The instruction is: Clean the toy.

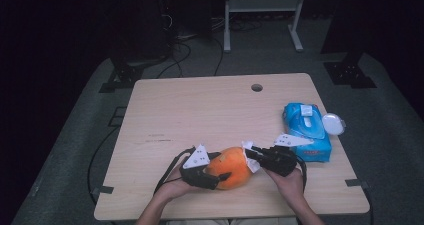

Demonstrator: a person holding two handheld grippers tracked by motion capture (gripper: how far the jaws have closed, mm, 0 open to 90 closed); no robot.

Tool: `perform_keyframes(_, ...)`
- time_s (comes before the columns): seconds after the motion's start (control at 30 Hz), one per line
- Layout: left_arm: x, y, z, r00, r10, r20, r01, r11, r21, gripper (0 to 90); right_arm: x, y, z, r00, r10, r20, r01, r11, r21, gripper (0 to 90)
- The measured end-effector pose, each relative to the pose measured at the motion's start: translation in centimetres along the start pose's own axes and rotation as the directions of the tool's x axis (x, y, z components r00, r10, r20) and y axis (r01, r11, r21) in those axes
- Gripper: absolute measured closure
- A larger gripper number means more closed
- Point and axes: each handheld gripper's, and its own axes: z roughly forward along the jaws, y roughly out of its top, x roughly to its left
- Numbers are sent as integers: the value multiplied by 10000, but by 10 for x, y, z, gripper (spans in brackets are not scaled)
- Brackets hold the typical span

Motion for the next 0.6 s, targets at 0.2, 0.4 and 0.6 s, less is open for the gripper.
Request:
perform_keyframes(0.2, -3, 1, 2, 10000, 96, -3, -96, 9999, 47, 273, 24, 9, 0, 9956, -908, -214, 906, 9958, -105, 756)
perform_keyframes(0.4, -8, 4, 5, 9995, 322, 31, -323, 9993, 171, 272, 7, 3, 0, 9999, -93, 135, 93, 10000, 0, 756)
perform_keyframes(0.6, -11, 4, 5, 9988, 483, 10, -483, 9986, 225, 268, 33, 11, 2, 9916, -1287, -151, 1285, 9917, -83, 756)
